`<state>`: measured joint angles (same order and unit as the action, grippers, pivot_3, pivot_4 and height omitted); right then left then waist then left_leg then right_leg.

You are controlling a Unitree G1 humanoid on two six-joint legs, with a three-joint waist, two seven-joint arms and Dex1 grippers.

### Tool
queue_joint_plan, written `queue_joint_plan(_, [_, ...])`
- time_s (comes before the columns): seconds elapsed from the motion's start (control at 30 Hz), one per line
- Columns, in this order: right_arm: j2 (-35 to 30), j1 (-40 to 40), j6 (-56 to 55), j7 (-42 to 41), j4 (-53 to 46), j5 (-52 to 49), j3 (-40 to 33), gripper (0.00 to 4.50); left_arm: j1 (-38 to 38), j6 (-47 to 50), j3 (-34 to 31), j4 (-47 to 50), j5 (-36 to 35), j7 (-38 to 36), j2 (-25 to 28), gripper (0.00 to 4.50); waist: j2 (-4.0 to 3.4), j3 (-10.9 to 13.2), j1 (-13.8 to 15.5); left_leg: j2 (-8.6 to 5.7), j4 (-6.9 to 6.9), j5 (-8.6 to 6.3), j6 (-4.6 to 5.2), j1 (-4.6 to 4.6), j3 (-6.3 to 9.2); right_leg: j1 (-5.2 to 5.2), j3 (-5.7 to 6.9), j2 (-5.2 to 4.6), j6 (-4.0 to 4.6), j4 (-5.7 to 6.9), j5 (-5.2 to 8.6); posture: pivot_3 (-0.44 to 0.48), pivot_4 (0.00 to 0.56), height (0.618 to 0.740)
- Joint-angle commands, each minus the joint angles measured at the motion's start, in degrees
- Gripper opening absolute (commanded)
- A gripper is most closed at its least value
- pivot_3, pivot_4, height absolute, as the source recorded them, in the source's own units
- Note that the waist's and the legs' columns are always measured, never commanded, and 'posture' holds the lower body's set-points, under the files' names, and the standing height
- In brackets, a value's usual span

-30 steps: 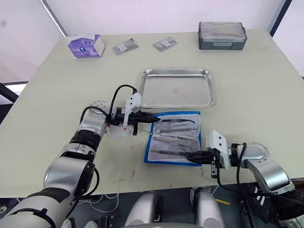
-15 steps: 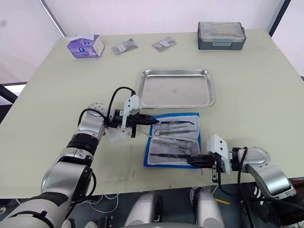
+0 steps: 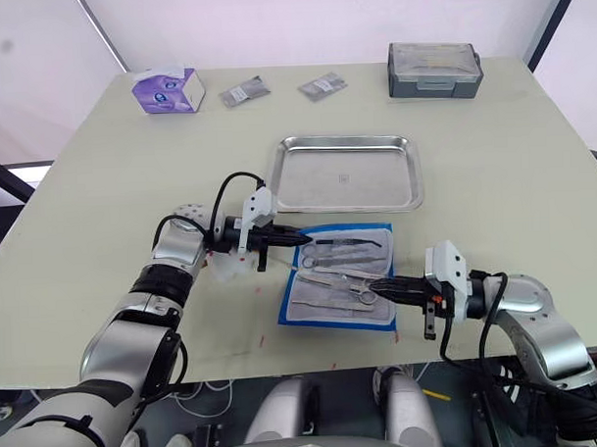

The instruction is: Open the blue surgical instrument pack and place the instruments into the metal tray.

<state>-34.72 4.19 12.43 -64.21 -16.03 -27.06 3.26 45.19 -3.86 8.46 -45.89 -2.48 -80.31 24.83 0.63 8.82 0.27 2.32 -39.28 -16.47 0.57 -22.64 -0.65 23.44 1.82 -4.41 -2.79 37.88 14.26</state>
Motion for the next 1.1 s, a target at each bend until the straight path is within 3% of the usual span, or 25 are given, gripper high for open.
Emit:
queue_joint_plan(0.03, [0.7, 1.6, -2.2, 1.0, 1.2, 0.7, -1.0, 0.03, -2.8, 1.5, 2.0, -0.8, 0.9, -1.3, 0.2, 0.00, 0.00, 0.0, 0.0, 0.00, 0.00, 0.00, 0.00, 0.00, 0.00, 0.00, 0.00, 0.00, 0.00, 0.00, 0.00, 0.000, 0.150, 0.727])
queue_joint_plan(0.13, [0.8, 1.9, -2.2, 1.0, 1.5, 0.7, -0.5, 1.33, -2.9, 1.8, 1.7, -0.1, 0.6, -1.3, 0.4, 0.00, 0.00, 0.0, 0.0, 0.00, 0.00, 0.01, -0.01, 0.00, 0.00, 0.00, 0.00, 0.00, 0.00, -0.01, 0.00, 0.000, 0.150, 0.727])
queue_joint_plan(0.2, [1.0, 2.1, -2.4, 1.0, 1.6, 0.7, -0.5, 2.51, -2.8, 2.4, 1.5, 0.6, 0.1, -1.4, 0.4, 0.00, 0.00, 0.0, 0.0, 0.00, 0.00, 0.00, 0.00, 0.00, 0.00, 0.00, 0.00, 0.00, 0.00, 0.00, 0.00, 0.000, 0.150, 0.727])
queue_joint_plan(0.23, [0.9, 2.1, -2.2, 0.9, 1.5, 0.5, -0.6, 2.82, -2.8, 2.5, 1.1, 1.1, -0.4, -1.2, 0.4, 0.00, 0.00, 0.0, 0.0, 0.00, 0.00, 0.00, 0.00, 0.00, 0.00, 0.00, 0.00, 0.00, 0.00, 0.00, 0.00, 0.000, 0.150, 0.727])
queue_joint_plan(0.33, [0.8, 2.2, -2.8, 0.9, 1.7, 0.9, -0.6, 4.41, -2.7, 2.7, 0.8, 2.0, -1.1, -0.9, 0.6, 0.00, 0.00, 0.0, 0.0, 0.00, 0.00, 0.00, 0.00, -0.01, 0.00, 0.00, 0.00, 0.00, 0.00, 0.00, 0.00, 0.000, 0.150, 0.727])
queue_joint_plan(0.37, [0.9, 2.2, -3.5, 1.0, 1.9, 1.4, -0.7, 4.47, -2.7, 2.7, 0.9, 2.2, -1.1, -1.0, 0.7, 0.00, 0.00, 0.0, 0.0, 0.00, 0.00, 0.00, 0.00, -0.01, 0.00, 0.00, 0.00, 0.00, 0.00, 0.00, 0.00, 0.000, 0.150, 0.727])
queue_joint_plan(0.47, [0.9, 2.4, -3.5, 0.8, 2.5, 1.5, -0.6, 4.50, -2.6, 2.8, 0.5, 2.7, -1.7, -1.0, 0.8, 0.87, 0.00, 0.0, 0.0, 0.00, 0.00, 0.00, -0.01, -0.01, 0.00, 0.01, 0.00, 0.00, 0.00, 0.00, 0.00, 0.000, 0.150, 0.727])
queue_joint_plan(0.63, [0.8, 2.4, -3.8, 0.4, 3.2, 1.4, -0.6, 4.50, -2.3, 3.0, -0.3, 4.5, -3.2, -0.8, 0.9, 3.38, 0.00, 0.0, 0.0, 0.00, 0.00, 0.00, 0.00, -0.02, 0.00, 0.01, 0.00, 0.00, 0.00, 0.00, 0.00, 0.000, 0.150, 0.727])
queue_joint_plan(0.73, [0.6, 2.2, -3.9, 0.2, 3.2, 1.4, -0.7, 4.50, -2.6, 3.9, -1.0, 7.2, -4.3, -0.6, 1.5, 4.48, 0.01, 0.0, 0.0, 0.00, 0.00, 0.01, -0.01, -0.04, 0.00, 0.01, 0.00, 0.00, 0.00, 0.00, 0.00, 0.000, 0.150, 0.727])
queue_joint_plan(1.1, [0.5, 1.8, -3.9, 0.0, 3.3, 1.2, -0.9, 4.50, -4.1, 7.9, -2.9, 16.3, -8.6, -0.2, 4.1, 4.48, 0.03, 0.0, 0.1, 0.00, -0.02, 0.01, -0.02, -0.07, 0.01, 0.03, 0.00, -0.01, 0.00, 0.01, 0.00, 0.000, 0.150, 0.727])
